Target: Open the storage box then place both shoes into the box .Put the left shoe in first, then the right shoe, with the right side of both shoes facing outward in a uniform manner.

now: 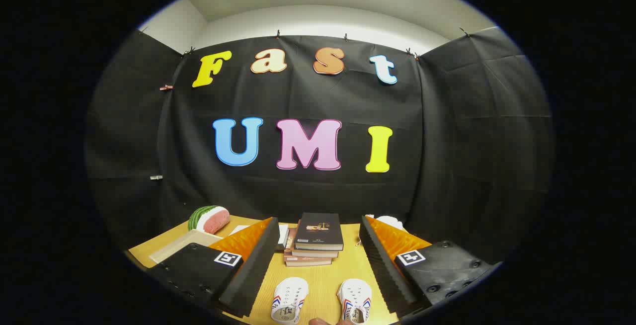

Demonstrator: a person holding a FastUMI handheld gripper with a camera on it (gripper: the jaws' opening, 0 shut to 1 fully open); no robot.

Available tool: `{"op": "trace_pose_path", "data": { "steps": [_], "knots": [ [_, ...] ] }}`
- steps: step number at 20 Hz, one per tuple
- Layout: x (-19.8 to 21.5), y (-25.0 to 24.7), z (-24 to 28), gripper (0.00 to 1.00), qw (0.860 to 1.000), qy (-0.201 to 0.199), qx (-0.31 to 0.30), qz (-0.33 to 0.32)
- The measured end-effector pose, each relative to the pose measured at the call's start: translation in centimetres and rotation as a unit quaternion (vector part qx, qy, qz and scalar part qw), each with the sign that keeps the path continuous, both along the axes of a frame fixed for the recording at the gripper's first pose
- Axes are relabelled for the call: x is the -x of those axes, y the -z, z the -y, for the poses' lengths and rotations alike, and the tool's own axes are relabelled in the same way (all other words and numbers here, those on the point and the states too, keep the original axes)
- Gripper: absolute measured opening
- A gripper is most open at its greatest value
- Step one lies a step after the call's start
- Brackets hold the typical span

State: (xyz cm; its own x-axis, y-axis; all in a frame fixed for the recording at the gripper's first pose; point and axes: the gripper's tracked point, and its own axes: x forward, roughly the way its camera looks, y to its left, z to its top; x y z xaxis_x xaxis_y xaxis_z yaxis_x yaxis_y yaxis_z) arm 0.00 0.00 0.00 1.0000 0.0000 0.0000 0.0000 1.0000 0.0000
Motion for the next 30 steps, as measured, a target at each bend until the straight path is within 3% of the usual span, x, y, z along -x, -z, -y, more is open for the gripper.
{"op": "trace_pose_path", "data": {
  "steps": [22, 30],
  "knots": [
    [0.4, 2.3, 0.2, 0.97, 0.998, 0.017, -0.021, -0.052],
    [-1.3, 6.3, -1.3, 0.99, 0.982, -0.019, -0.096, -0.163]
  ]
}}
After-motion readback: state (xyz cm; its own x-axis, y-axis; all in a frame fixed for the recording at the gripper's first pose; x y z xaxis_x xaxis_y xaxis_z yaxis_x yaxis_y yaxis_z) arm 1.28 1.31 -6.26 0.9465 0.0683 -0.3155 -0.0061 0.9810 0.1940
